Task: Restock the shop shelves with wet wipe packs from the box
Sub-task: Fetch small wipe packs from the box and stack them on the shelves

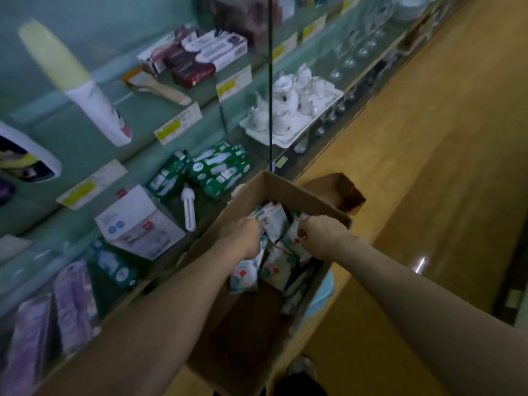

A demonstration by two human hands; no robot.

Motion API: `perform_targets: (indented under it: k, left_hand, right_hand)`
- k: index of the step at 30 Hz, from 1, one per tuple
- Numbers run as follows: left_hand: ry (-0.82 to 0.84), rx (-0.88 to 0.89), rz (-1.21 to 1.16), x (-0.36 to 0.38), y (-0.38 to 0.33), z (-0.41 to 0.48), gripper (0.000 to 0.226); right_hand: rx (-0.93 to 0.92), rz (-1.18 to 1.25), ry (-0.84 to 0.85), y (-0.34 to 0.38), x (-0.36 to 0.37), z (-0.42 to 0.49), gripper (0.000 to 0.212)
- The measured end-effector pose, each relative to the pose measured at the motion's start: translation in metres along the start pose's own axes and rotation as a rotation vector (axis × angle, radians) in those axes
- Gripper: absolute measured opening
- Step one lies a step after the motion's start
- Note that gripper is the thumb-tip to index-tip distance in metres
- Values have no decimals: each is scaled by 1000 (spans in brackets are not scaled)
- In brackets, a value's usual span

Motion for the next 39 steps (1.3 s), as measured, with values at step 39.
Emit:
perform_targets:
  k: [39]
  left_hand:
    - [1119,-666,-1427,225,-28,62,12]
  right_hand:
    - [29,-295,433,-25,178,109,29]
Point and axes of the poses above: each hand's wrist, its own z-axis towards the middle knuckle, its own x-axis out of the palm, y = z × x, the point moved 5 cm from there along z, towards the middle knuckle, and after that the axes turned 14 degrees about -x, right-handed, at the moved point
